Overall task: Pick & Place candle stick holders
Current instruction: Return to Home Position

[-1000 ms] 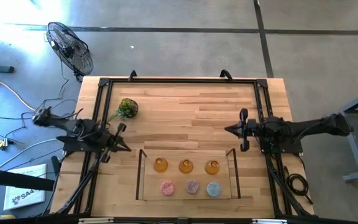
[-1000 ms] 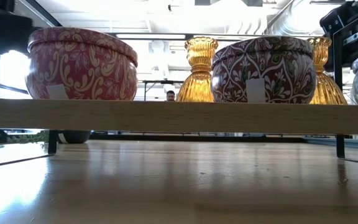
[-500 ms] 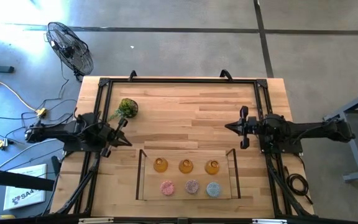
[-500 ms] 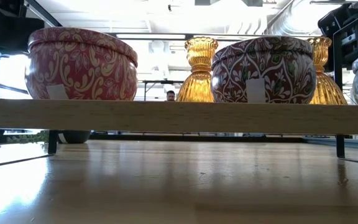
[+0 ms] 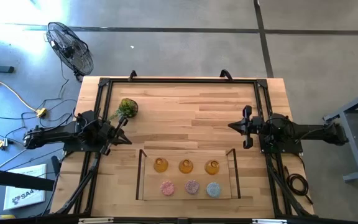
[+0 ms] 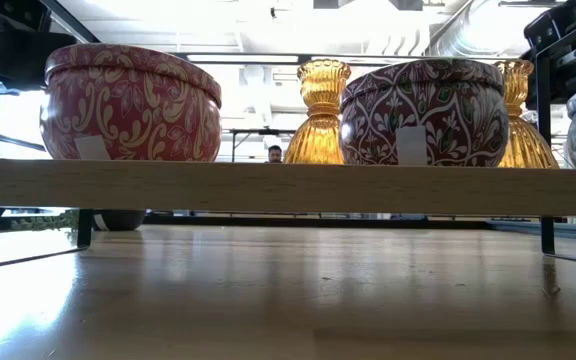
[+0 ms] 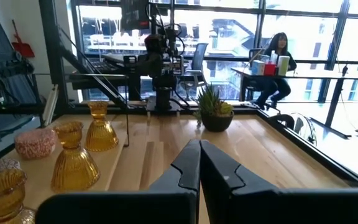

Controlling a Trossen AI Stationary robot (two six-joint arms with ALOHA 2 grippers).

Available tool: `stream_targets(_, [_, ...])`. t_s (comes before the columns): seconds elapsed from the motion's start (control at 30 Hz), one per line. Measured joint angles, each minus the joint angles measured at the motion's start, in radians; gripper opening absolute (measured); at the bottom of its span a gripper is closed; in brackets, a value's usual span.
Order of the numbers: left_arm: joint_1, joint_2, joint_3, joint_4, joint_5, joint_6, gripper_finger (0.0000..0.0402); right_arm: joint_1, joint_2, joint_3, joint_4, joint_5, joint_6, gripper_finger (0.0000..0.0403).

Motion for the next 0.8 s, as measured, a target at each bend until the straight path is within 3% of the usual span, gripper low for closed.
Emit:
stream_targets(0.33, [-0.001,0.0,0.0,0.0,-0.033,-0.073,0.0,0.0,-0.014,0.0,-0.05,0.028,0.001,0.0])
stream_targets(0.6, [-0.001,0.0,-0.001,-0.018,-0.313,-0.19,0.0,0.001,-0.014,0.0,-0.05,0.078,0.075,0.0001])
stream_targets(0.8, [-0.001,0.0,-0.008,-0.025,-0.424,-0.173,0.0,0.001,-0.014,0.0,-0.049,0.072,0.127,0.0001])
